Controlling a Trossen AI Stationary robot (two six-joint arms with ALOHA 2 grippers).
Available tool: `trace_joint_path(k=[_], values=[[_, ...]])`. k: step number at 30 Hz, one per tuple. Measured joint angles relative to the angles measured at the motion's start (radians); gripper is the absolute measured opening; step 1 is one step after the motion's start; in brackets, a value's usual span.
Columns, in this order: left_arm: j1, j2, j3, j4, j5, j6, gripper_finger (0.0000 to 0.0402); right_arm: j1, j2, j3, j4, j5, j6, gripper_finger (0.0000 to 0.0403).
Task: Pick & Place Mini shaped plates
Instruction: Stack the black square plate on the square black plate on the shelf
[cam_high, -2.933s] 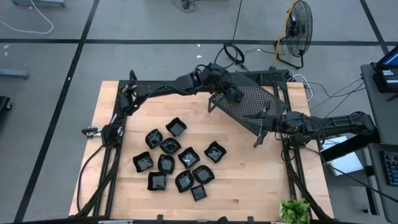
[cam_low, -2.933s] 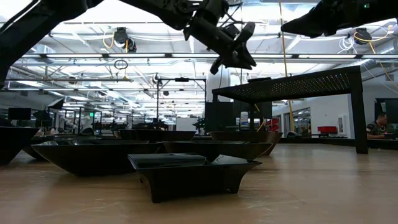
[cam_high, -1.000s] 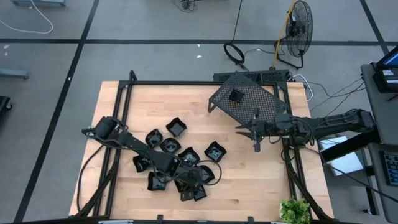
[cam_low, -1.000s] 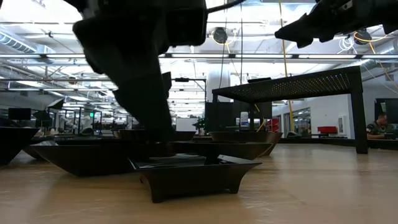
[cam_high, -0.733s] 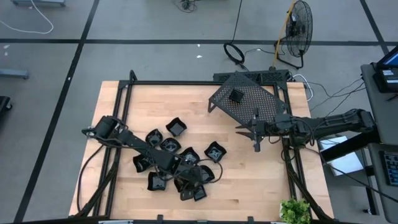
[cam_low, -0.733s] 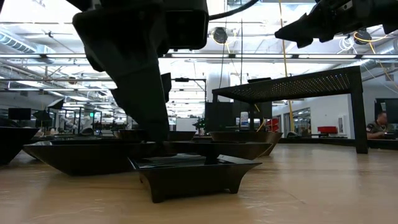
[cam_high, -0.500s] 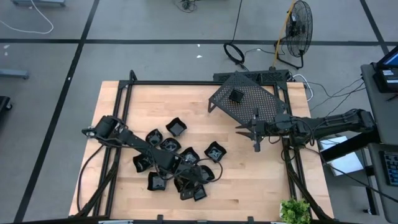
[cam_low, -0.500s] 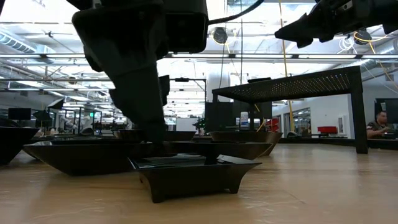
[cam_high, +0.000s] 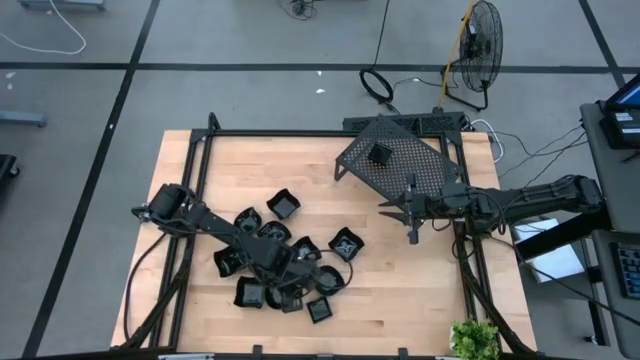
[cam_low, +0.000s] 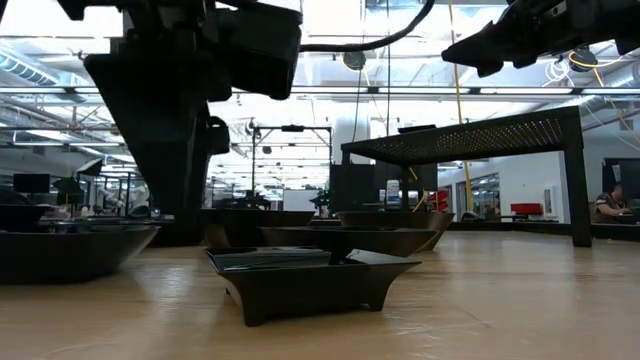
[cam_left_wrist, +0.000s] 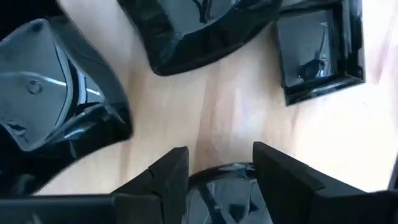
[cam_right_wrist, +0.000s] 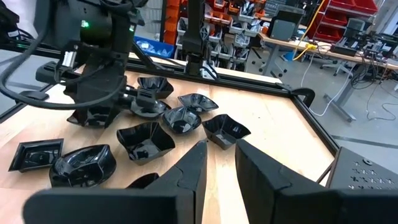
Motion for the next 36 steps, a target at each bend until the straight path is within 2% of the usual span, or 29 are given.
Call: trace_joint_path(k=[6, 10, 14, 20, 36], values=[[-0.014, 0.0, 0.013, 0.181, 0.0, 0.005, 0.0182, 0.0, 0.0, 0.0, -0.003, 0.0, 0.0, 0.0075], [-0.014, 0.029, 0.013, 0.19, -0.002, 0.0, 0.0182, 0.0, 0.0, 0.0, -0.002, 0.0, 0.0, 0.0075], [-0.008, 0.081, 0.012, 0.241, 0.064, -0.002, 0.0182, 0.0, 0.0, 0.0, -0.002, 0.0, 0.001, 0.0075], [0.003, 0.094, 0.012, 0.257, 0.131, -0.002, 0.0182, 0.0, 0.0, 0.0, -0.001, 0.0, 0.001, 0.0075], [0.011, 0.095, 0.005, 0.258, 0.156, -0.02, 0.0181, 0.0, 0.0, 0.0, -0.002, 0.0, -0.001, 0.0075]])
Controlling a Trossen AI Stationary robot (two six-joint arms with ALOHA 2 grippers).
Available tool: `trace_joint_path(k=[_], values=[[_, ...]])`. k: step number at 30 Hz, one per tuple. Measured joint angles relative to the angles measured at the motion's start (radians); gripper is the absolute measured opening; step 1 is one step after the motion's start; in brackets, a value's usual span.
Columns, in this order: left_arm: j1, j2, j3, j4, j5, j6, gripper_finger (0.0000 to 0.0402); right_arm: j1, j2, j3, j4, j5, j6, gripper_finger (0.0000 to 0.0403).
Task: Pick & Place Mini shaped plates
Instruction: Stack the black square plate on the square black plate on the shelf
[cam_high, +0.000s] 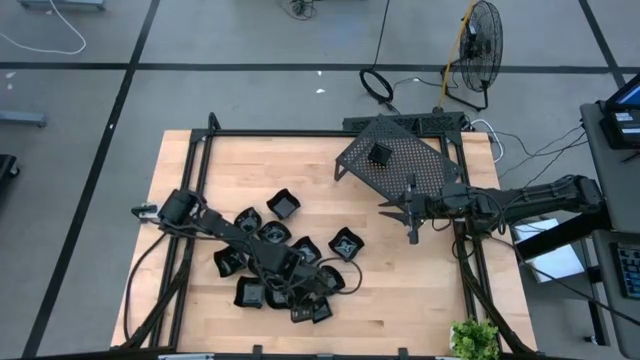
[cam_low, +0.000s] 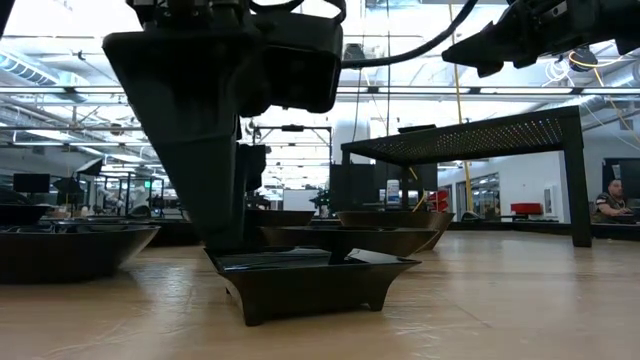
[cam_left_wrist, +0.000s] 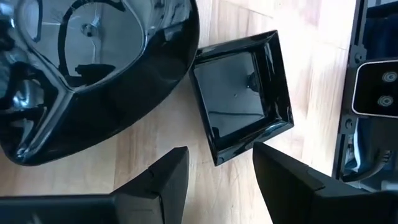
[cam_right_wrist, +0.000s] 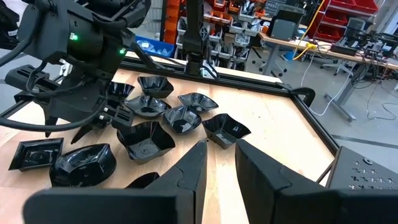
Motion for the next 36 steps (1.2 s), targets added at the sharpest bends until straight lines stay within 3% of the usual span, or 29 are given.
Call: trace_joint_path(k=[11, 28, 36], values=[[0.021, 0.021, 0.0, 0.002, -0.004, 0.056, 0.0177, 0.0, 0.0, -0.001, 0.0, 0.0, -0.002, 0.0075], [0.044, 0.016, 0.002, -0.165, 0.026, 0.059, 0.0036, 0.0, 0.0, -0.001, 0.0, 0.0, -0.002, 0.0075], [0.05, 0.015, 0.003, -0.172, 0.043, 0.071, 0.0006, 0.0, 0.0, -0.001, 0.0, 0.0, -0.002, 0.0075]])
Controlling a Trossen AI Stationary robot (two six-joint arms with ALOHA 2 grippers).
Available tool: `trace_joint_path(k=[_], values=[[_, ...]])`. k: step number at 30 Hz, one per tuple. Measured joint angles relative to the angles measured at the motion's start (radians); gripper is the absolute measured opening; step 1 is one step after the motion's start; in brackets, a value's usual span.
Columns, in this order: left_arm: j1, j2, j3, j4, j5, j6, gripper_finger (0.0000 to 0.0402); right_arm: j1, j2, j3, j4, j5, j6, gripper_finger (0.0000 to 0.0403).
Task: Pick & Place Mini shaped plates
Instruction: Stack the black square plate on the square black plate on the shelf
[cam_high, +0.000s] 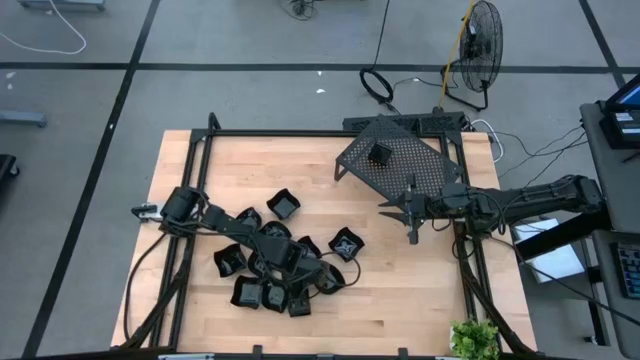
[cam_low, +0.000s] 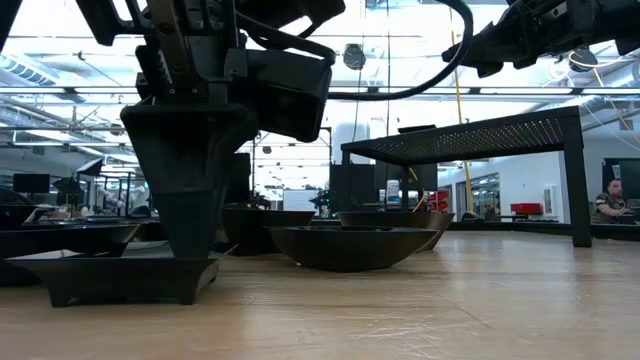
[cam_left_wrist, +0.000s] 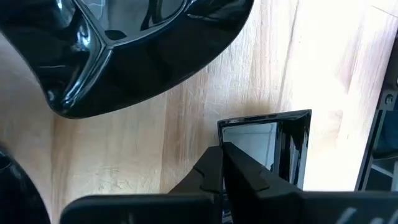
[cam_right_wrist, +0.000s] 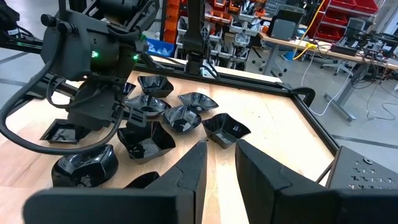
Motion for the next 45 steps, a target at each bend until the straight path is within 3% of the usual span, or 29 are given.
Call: trace_joint_path(k=[7, 16, 21, 26, 29, 37, 45], values=[[0.0, -0.026, -0.002, -0.035, -0.042, 0.032, 0.0004, 0.0, 0.0, 0.0, 0.0, 0.0, 0.0, 0.0075], [-0.004, -0.262, -0.002, -0.033, -0.298, 0.091, 0.0003, 0.0, 0.0, 0.0, 0.02, 0.0, 0.0, 0.0075], [-0.002, -0.391, -0.001, 0.063, -0.693, 0.234, 0.0004, 0.001, 0.041, 0.0, 0.113, 0.0, 0.002, 0.0075], [0.022, -0.433, -0.001, 0.294, -1.121, 0.463, 0.0005, 0.002, 0.159, 0.0, 0.264, 0.0, -0.056, 0.0083], [0.049, -0.432, 0.0, 0.399, -1.247, 0.613, 0.0005, 0.003, 0.248, 0.0, 0.362, 0.023, -0.077, 0.0111], [0.13, -0.422, 0.0, 0.437, -1.274, 0.624, 0.0003, 0.0, 0.425, 0.001, 0.713, 0.211, -0.123, 0.0216], [0.14, -0.415, 0.0, 0.546, -1.27, 0.713, 0.0004, -0.035, 0.559, 0.001, 1.004, 0.207, -0.028, 0.0225]])
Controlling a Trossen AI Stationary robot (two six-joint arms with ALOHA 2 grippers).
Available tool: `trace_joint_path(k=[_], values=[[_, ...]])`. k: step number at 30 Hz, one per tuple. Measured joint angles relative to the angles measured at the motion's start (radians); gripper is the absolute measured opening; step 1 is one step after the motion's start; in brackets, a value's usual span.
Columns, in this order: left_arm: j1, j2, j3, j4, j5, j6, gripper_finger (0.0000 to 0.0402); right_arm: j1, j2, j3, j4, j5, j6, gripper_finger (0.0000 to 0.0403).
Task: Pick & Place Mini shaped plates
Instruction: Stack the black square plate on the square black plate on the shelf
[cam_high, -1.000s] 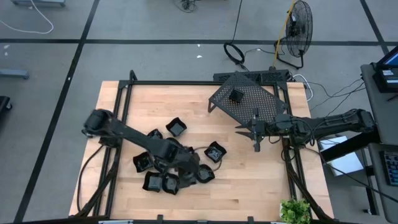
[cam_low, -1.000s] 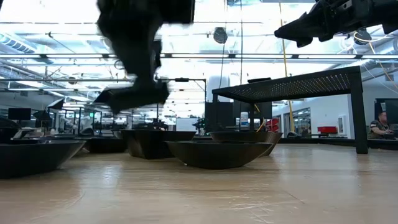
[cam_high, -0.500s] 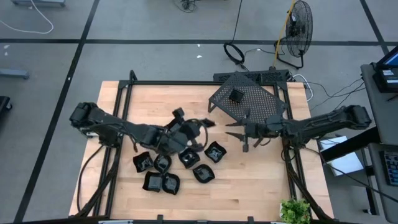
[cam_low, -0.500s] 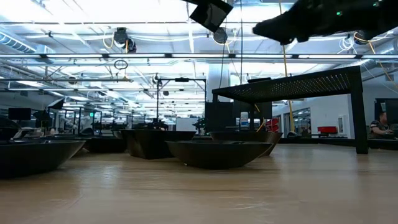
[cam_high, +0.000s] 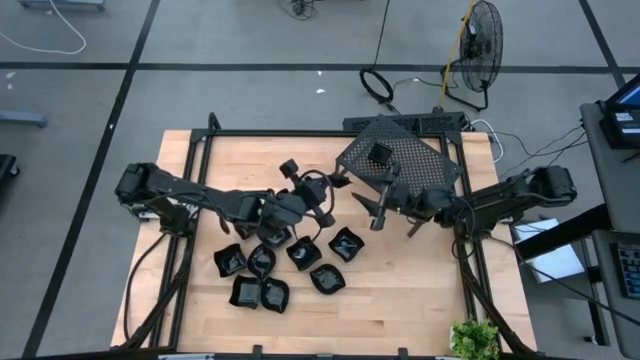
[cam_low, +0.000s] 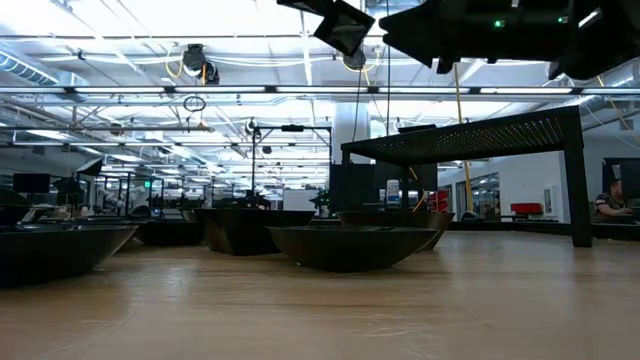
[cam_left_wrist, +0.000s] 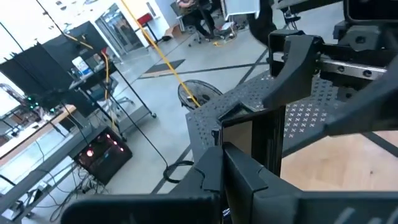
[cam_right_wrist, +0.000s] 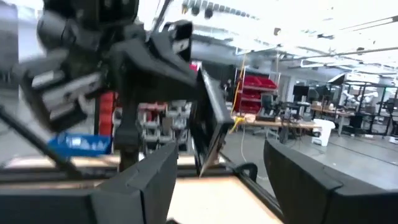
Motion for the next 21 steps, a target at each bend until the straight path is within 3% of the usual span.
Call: trace_joint_path(k=[4, 9, 21], values=[[-0.003, 0.002, 0.0, 0.049, -0.004, 0.053, 0.0003, -0.021, 0.036, 0.0, 0.066, -0.01, 0.029, 0.0209], [-0.003, 0.002, 0.0, 0.062, -0.002, 0.059, 0.0005, -0.051, 0.063, 0.011, 0.1, -0.105, 0.087, 0.0193], [0.004, 0.001, 0.0, 0.064, 0.05, 0.042, 0.0005, -0.067, 0.113, 0.055, 0.093, -0.107, 0.069, 0.016]])
